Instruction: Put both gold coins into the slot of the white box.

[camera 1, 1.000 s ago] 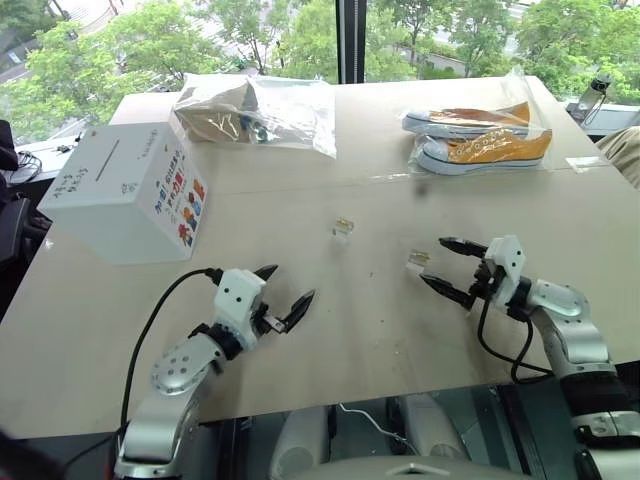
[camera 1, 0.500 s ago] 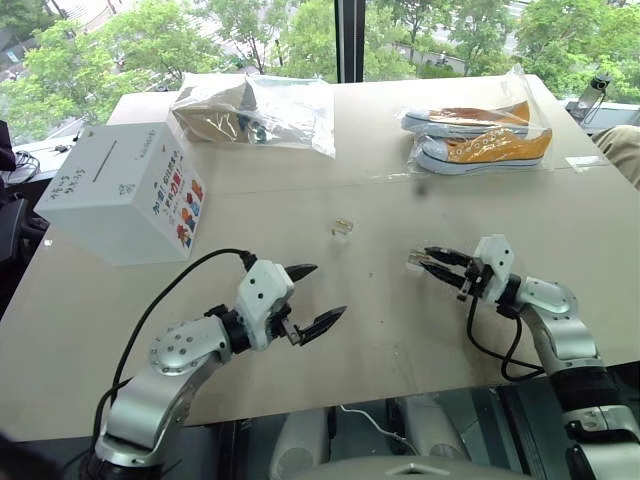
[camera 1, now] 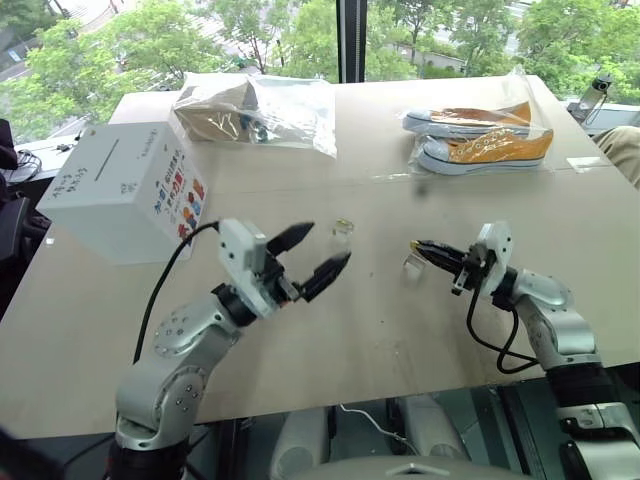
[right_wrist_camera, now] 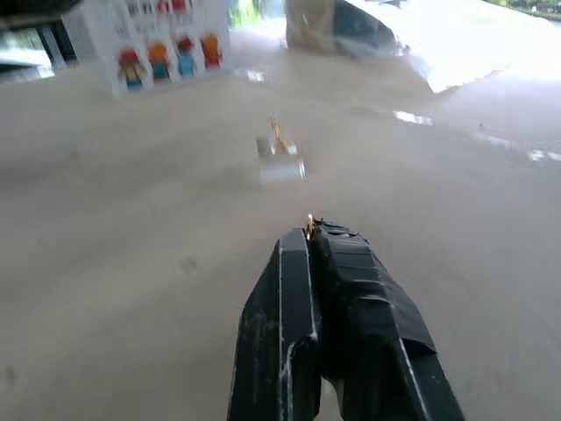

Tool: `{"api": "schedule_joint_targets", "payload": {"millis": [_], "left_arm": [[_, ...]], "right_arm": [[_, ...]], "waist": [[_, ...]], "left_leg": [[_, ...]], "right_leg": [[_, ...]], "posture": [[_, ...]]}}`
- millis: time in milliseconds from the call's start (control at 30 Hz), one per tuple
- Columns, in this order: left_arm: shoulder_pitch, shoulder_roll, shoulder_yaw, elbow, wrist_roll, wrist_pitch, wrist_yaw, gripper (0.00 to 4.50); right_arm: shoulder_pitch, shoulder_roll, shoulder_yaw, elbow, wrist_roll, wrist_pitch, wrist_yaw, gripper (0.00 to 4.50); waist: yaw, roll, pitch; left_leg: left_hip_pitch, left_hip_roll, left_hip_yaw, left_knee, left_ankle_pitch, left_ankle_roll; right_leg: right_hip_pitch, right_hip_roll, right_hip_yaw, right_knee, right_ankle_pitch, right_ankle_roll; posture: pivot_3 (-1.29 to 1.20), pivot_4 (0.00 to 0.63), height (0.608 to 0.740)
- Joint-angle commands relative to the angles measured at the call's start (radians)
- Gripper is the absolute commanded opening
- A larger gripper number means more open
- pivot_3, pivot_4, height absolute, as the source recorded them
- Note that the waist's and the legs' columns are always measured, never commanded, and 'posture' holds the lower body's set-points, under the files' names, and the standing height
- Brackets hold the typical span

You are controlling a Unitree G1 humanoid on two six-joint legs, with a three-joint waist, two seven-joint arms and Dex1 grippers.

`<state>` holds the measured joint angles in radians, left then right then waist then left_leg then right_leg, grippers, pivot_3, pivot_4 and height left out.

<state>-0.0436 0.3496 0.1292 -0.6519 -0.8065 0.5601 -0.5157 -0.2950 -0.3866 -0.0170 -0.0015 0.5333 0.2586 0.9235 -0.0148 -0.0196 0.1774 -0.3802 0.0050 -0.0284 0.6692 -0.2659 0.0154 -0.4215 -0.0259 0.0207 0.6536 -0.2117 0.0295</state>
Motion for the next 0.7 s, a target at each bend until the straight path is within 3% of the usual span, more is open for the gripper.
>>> {"api": "schedule_joint_targets", "payload": {"millis": [33,300,467,600,633,700], "left_arm": [[-0.019,-0.054,-0.003,-0.031,-0.157,0.025,0.048,4.50],[-0.090,-0.239,-0.040,0.055,-0.374,-0.004,0.086,4.50],[-0.094,-0.284,-0.078,0.071,-0.427,-0.002,0.067,4.50],[-0.108,-0.269,-0.085,0.084,-0.449,0.007,0.052,3.57],[-0.113,-0.263,-0.085,0.089,-0.451,0.008,0.047,3.11],[-0.119,-0.255,-0.086,0.095,-0.458,0.009,0.040,3.11]], "right_arm": [[-0.042,0.028,-0.033,-0.180,0.258,0.261,-0.079,0.04],[-0.096,0.159,-0.108,-0.324,0.787,0.557,-0.382,0.04],[-0.087,0.181,-0.112,-0.358,0.932,0.587,-0.480,0.04],[-0.085,0.199,-0.099,-0.375,0.952,0.567,-0.518,0.00],[-0.082,0.202,-0.095,-0.380,0.949,0.563,-0.522,0.00],[-0.076,0.206,-0.089,-0.387,0.943,0.560,-0.525,0.00]], "waist": [[0.001,0.000,0.000],[0.003,0.000,0.000],[0.001,0.000,0.000],[0.000,0.000,0.000],[-0.001,0.000,0.000],[-0.001,0.000,0.000]], "left_leg": [[0.000,0.000,0.000,0.000,0.000,0.000],[-0.001,-0.001,-0.002,0.001,0.000,0.000],[-0.002,-0.002,-0.002,0.001,0.000,0.000],[-0.002,-0.002,-0.002,0.001,0.000,0.000],[-0.002,-0.002,-0.002,0.001,0.000,0.000],[-0.002,-0.002,-0.002,0.001,0.000,0.000]], "right_leg": [[0.000,0.000,0.000,0.000,0.000,0.000],[0.000,0.001,-0.002,-0.001,0.000,0.000],[0.000,0.002,-0.001,-0.002,0.000,0.000],[0.000,0.003,-0.001,-0.002,0.000,0.000],[0.000,0.003,-0.001,-0.002,-0.001,0.000],[0.000,0.004,-0.001,-0.002,-0.001,0.001]], "posture": [[0.00,0.150,0.740],[0.00,0.150,0.740],[0.00,0.150,0.740],[0.00,0.150,0.740],[0.00,0.150,0.740],[0.00,0.150,0.740]]}}
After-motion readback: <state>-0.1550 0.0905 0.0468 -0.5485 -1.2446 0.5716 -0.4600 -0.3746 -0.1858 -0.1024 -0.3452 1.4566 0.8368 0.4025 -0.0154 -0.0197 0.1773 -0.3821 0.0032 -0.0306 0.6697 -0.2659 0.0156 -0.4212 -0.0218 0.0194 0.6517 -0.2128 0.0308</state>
